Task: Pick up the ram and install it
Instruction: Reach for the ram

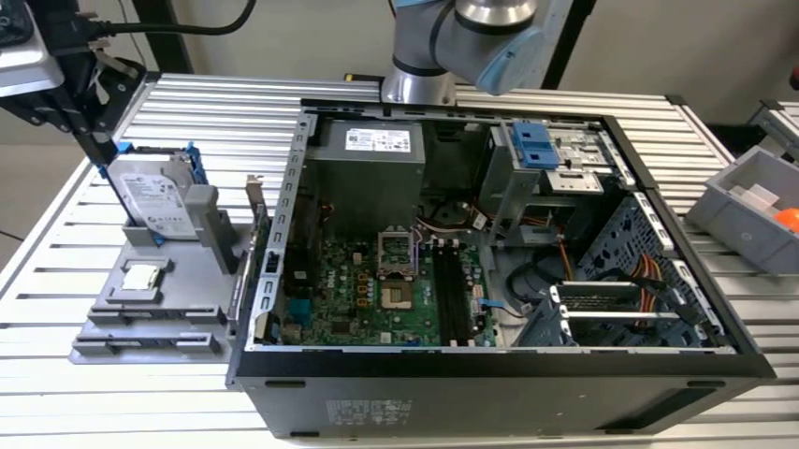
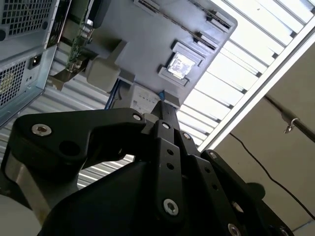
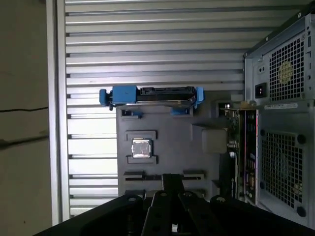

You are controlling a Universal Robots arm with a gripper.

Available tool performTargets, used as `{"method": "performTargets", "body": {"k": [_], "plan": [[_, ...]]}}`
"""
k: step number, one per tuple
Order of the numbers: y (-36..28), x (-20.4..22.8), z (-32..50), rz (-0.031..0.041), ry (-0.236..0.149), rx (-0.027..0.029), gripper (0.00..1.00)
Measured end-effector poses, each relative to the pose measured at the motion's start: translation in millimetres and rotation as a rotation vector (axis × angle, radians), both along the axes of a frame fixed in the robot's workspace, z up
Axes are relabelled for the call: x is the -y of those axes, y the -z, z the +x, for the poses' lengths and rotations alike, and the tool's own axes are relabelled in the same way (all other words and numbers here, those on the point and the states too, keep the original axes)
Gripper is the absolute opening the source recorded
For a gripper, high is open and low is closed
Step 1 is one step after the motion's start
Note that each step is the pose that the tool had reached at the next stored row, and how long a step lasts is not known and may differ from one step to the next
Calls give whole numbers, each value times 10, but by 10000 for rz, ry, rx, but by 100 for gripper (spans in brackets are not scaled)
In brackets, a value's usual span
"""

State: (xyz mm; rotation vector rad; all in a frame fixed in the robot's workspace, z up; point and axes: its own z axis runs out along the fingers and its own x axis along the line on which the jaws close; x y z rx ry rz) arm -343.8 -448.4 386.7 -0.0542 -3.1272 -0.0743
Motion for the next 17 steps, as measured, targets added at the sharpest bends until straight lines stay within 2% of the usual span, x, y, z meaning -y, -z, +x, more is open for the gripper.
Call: {"method": "performTargets", "body": {"k": [5,8,17], "plan": [[0,3,1,0,-35,1,0],[0,9,0,0,-181,1,0],[0,60,0,0,-383,1,0]]}}
